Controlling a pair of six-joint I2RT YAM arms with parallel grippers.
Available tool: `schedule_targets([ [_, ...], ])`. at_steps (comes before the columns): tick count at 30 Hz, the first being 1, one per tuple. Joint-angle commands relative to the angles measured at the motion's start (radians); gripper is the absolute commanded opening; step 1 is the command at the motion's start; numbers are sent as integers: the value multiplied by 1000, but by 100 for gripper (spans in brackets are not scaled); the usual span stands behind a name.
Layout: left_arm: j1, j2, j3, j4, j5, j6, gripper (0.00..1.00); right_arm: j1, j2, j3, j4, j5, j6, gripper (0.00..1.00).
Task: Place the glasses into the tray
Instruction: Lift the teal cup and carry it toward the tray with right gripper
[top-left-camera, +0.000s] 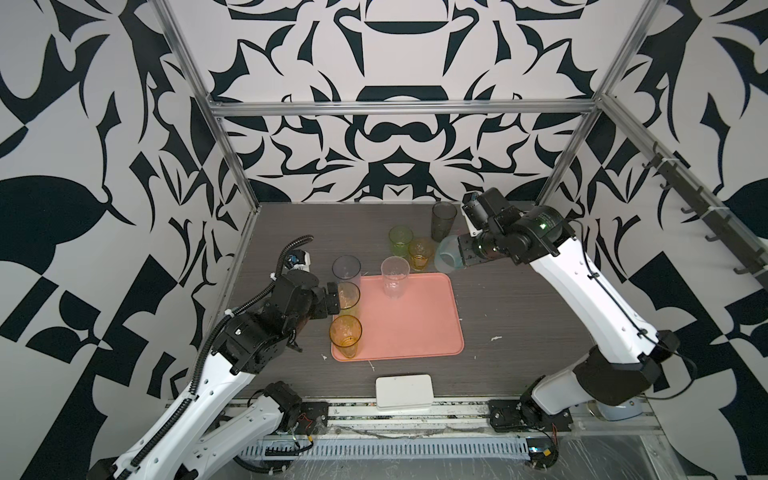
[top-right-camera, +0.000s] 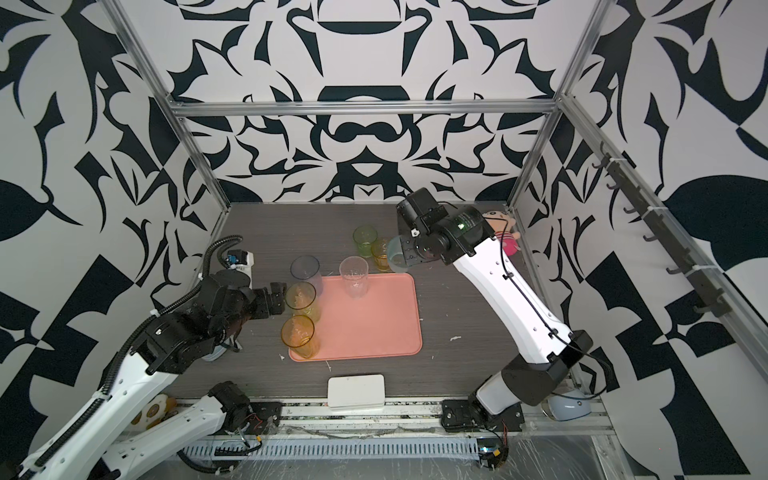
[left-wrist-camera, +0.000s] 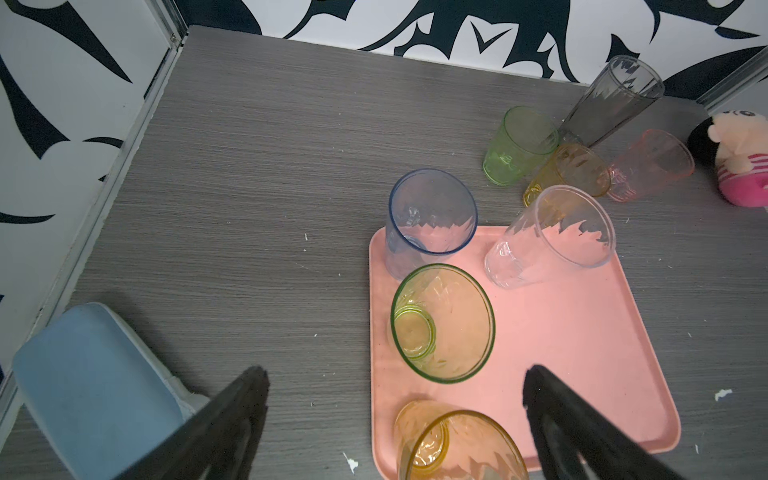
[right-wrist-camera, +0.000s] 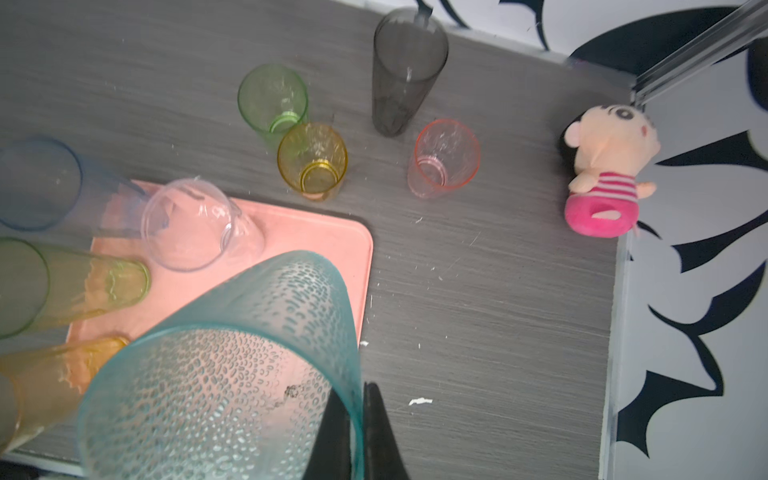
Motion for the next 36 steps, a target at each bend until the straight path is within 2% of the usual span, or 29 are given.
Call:
schedule_targets([
  [1, 2, -11, 9, 3, 4, -20, 99, 17, -55, -93, 72, -16, 44, 0],
  [7, 2, 2, 9, 10, 6, -20, 99, 47, -124, -272, 149, -24, 100, 0],
  [17, 2, 32, 8, 21, 21, -14, 99, 159, -166, -489, 279, 12, 220, 0],
  [21, 2, 26, -2, 22, 23, -17, 99, 183, -142, -508, 292, 29, 237, 0],
  [27, 2, 21, -19, 21, 25, -17, 99, 202, -125, -572, 389, -12, 278, 0],
  [36, 2, -10, -44, 18, 22, -24, 99, 244, -31, -557, 429, -17, 308, 0],
])
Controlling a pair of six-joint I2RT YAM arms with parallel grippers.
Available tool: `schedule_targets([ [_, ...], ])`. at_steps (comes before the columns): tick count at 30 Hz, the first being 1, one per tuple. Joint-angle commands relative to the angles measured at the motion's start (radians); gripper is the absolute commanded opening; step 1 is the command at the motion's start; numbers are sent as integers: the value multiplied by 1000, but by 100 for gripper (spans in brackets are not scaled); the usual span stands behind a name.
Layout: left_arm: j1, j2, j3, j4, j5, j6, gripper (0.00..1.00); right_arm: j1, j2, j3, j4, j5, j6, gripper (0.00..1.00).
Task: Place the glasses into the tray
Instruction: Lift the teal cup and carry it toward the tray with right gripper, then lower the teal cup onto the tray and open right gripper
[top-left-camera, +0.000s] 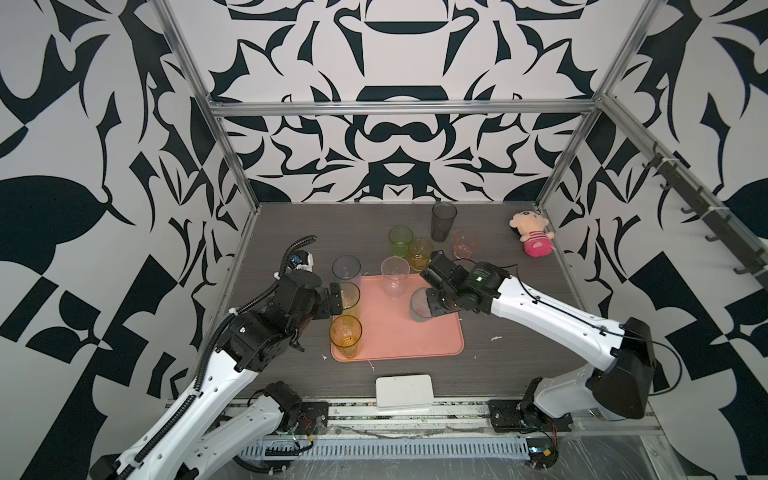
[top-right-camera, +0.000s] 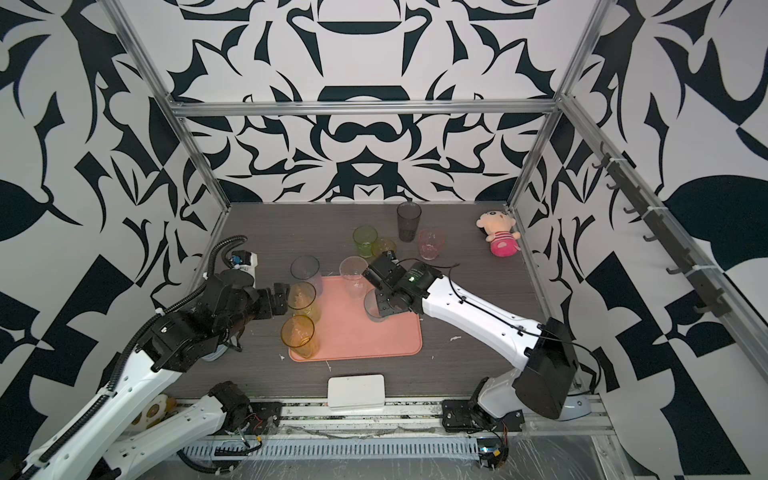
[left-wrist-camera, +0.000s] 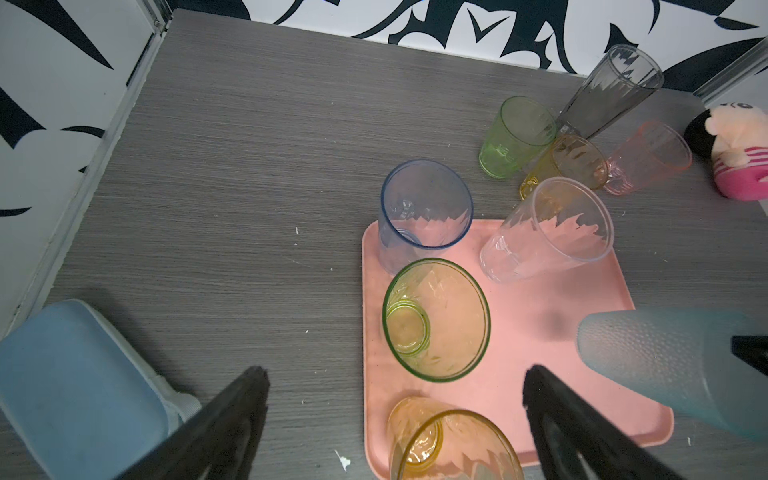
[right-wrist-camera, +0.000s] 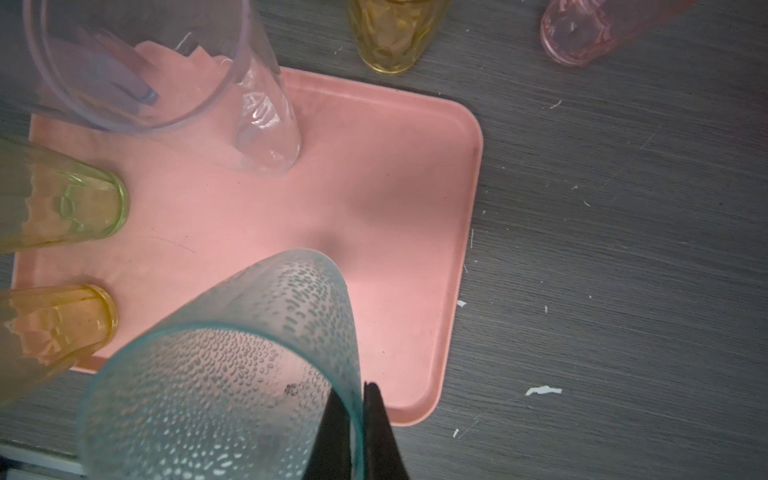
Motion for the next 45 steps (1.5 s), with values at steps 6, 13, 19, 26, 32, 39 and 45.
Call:
schedule_targets([
  [6, 2, -25, -22, 2, -8, -18, 99, 36, 76, 42, 64, -8, 54, 0],
  [13, 2, -23, -30, 3, -8, -17, 100, 45, 140, 66, 81, -25, 72, 0],
  [19, 2, -23, -33, 3, -10, -16, 99, 50, 196, 106, 82, -44, 69, 0],
  [26, 2, -33, -33, -2, -30, -14, 99, 57, 240, 144, 82, -83, 70, 0],
  [32, 2, -48, -37, -6, -39, -14, 99, 59, 258, 148, 94, -103, 71, 0],
  [39, 2, -52, -39, -9, -40, -14, 99, 60, 272, 164, 70, -93, 78, 0],
  [45, 2, -60, -42, -5, -40, -16, 100, 59, 277, 176, 54, -77, 80, 11],
])
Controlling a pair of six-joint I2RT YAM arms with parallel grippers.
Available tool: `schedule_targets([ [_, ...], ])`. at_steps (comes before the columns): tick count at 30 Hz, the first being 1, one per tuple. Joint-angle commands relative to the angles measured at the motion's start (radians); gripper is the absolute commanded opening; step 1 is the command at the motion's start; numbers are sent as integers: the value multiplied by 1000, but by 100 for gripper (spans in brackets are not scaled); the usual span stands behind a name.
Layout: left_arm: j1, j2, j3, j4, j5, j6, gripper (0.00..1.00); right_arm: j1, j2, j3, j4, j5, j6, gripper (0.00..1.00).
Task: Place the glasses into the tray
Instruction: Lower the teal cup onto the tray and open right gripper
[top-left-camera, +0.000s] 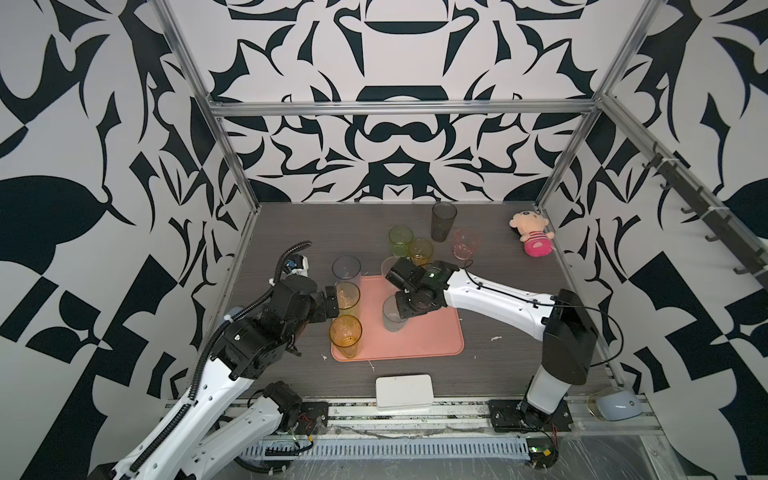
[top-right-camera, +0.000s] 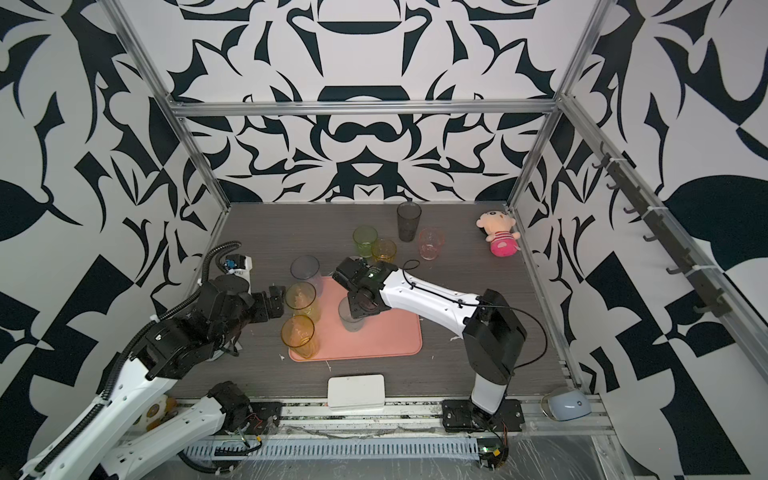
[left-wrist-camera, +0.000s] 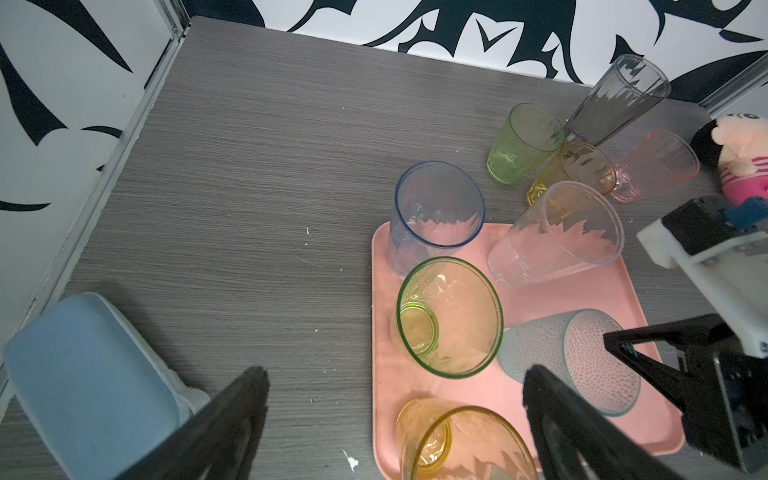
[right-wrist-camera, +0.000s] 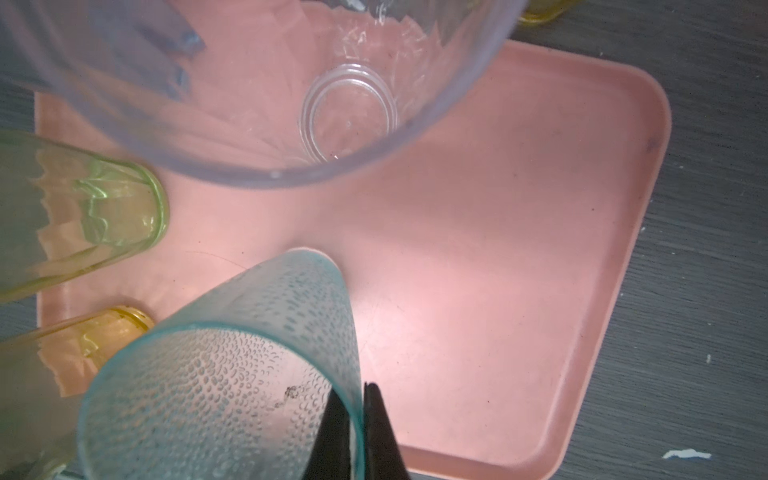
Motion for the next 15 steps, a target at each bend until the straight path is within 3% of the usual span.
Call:
schedule_targets([
  [1, 2, -16, -18, -4, -12, -13, 99, 5, -3, 44, -27, 19, 13, 11],
  [15, 2, -25, -18, -7, -11, -14, 99, 6, 17, 82, -40, 69, 28, 11],
])
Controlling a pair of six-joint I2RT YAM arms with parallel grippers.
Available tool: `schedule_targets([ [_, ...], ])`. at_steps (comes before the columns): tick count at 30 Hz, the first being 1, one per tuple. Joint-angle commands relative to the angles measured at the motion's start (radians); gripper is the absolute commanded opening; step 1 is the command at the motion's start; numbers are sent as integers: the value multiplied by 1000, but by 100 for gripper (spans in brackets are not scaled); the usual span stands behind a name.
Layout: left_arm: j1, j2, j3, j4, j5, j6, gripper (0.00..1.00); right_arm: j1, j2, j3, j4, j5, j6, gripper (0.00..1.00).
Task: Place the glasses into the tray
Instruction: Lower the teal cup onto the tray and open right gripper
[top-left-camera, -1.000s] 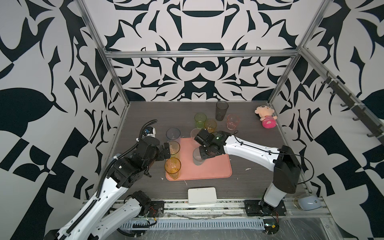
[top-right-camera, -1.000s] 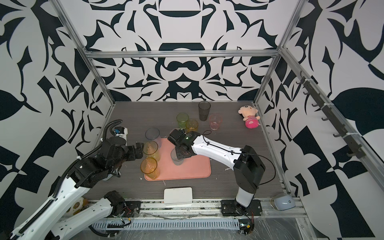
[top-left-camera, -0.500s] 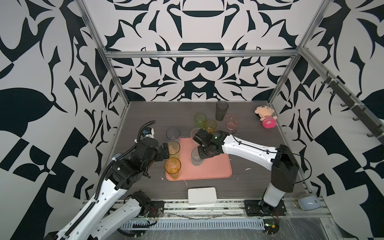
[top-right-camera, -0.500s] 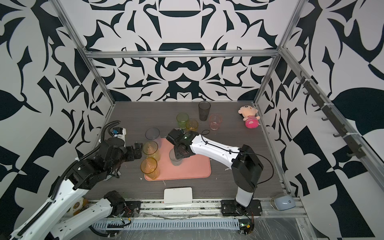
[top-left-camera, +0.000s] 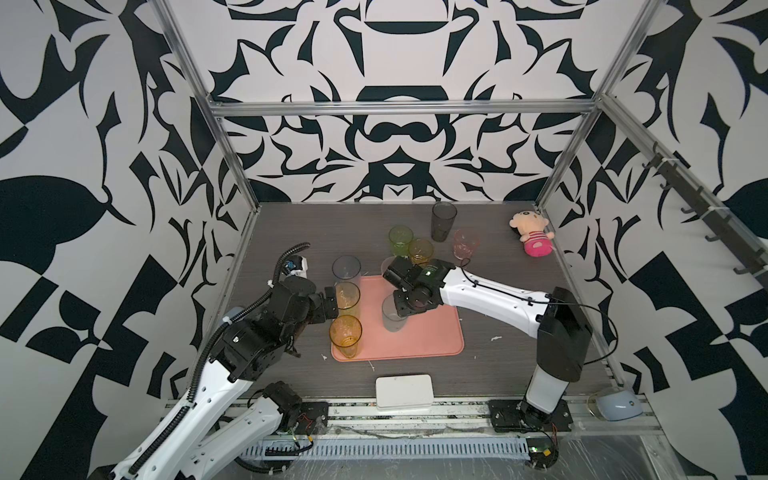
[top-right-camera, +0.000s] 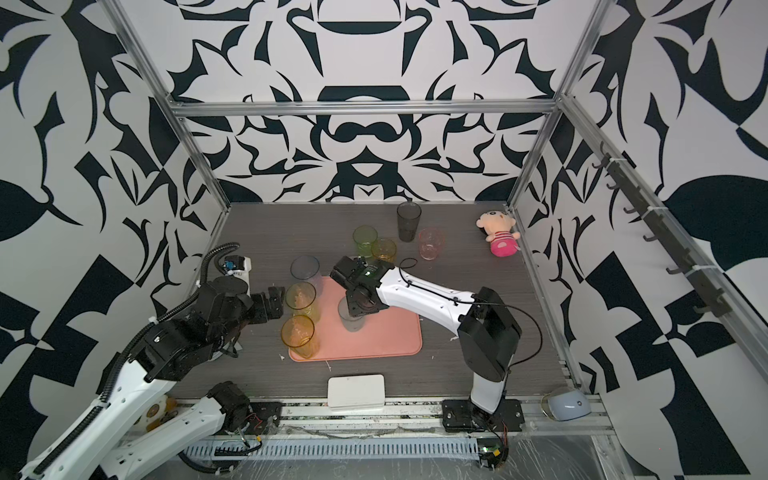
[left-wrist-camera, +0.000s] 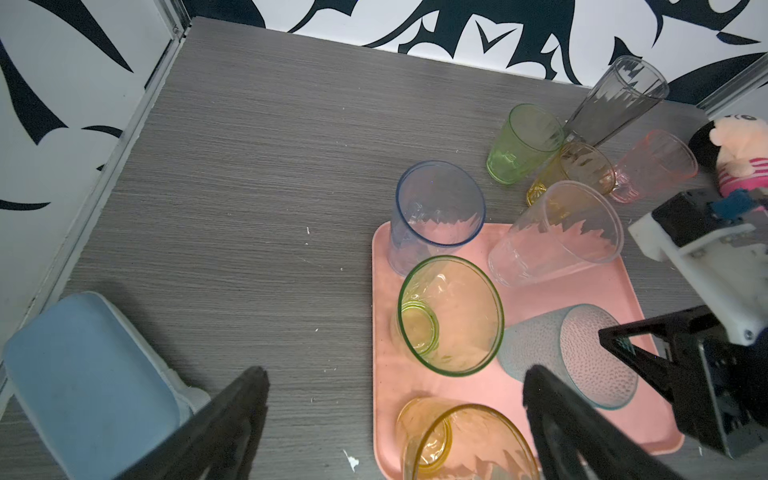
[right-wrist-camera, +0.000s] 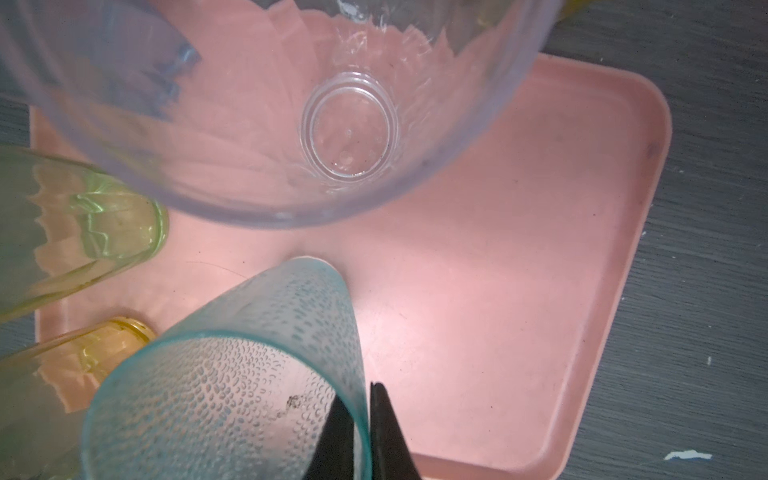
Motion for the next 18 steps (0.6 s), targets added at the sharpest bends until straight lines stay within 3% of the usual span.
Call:
schedule_targets([
  [1, 3, -14, -12, -8, -11, -14, 99, 6, -13, 47, -22, 63, 22, 11],
  [13, 2, -12, -12, -10, -9, -14, 99, 3, 0, 69, -16, 74, 27, 10],
  [18, 2, -12, -12, -10, -7, -14, 100, 3, -6, 77, -17, 69, 20, 15],
])
